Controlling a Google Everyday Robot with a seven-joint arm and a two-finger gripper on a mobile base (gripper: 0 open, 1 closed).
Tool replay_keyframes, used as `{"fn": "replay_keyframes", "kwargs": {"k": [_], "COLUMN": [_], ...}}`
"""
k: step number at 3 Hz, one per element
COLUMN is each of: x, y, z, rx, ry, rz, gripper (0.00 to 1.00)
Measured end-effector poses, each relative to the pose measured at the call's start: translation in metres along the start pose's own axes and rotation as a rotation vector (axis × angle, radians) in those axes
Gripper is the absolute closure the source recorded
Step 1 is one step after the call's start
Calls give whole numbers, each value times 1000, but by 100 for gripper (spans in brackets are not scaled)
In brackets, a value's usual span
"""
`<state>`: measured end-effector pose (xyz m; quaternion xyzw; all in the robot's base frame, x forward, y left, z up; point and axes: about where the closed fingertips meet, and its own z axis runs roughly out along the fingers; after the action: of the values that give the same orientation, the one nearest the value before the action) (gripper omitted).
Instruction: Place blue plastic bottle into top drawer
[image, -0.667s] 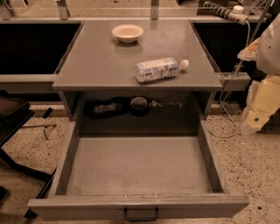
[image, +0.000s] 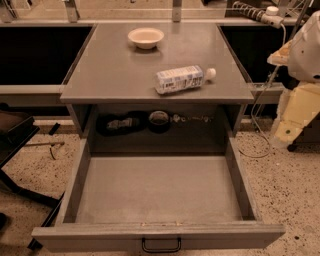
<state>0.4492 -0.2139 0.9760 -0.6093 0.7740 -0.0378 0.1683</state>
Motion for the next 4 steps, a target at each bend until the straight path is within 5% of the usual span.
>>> {"fn": "replay_keyframes", "kwargs": {"k": [4], "x": [-65], "y": [-148], "z": [99], "rx": [-111], "ry": [-411], "rz": [-63], "gripper": [0]}}
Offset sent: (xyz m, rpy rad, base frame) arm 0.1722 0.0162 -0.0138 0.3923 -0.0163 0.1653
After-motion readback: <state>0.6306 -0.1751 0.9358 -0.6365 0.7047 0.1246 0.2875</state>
